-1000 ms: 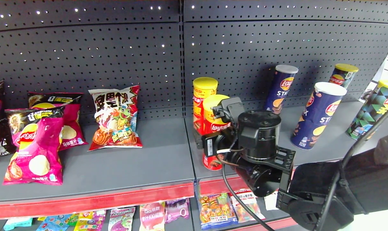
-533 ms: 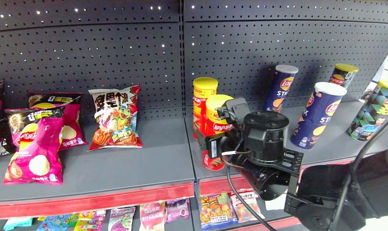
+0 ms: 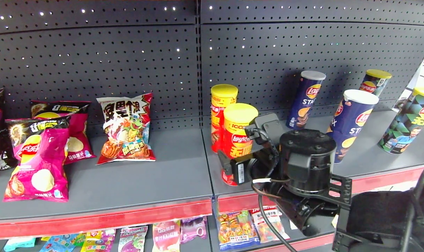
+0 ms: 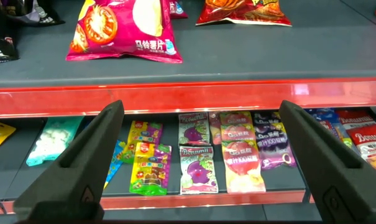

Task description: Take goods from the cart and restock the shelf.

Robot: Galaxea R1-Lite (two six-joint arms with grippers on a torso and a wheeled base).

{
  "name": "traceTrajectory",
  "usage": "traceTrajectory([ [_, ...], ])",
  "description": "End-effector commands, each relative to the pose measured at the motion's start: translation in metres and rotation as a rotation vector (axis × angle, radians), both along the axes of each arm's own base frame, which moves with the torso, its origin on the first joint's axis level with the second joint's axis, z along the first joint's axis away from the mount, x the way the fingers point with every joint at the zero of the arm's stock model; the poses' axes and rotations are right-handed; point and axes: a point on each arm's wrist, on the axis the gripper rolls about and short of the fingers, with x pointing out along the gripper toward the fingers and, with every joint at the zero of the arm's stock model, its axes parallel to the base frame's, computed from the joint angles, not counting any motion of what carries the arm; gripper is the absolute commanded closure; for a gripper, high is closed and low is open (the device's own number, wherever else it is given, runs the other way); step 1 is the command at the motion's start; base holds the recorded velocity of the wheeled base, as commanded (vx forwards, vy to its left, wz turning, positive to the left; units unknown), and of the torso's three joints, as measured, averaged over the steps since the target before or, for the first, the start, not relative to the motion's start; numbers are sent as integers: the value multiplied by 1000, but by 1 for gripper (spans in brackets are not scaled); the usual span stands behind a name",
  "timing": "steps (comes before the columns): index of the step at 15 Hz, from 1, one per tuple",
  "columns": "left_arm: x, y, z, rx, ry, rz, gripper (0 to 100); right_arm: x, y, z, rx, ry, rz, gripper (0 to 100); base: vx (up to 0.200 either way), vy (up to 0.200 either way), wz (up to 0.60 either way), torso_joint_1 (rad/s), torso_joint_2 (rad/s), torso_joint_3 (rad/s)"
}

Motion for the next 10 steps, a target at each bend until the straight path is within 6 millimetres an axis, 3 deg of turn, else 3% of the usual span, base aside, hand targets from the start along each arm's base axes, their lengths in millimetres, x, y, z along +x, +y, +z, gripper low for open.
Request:
traceTrajectory([
  [1, 0, 0, 0, 0, 2, 1, 0, -10, -5, 5, 6, -4, 16, 0, 0, 0, 0, 0, 0, 0],
  [10, 0, 0, 0, 0, 2, 1, 0, -55, -54, 11, 3, 2, 40, 0, 0, 0, 0, 0, 0, 0],
])
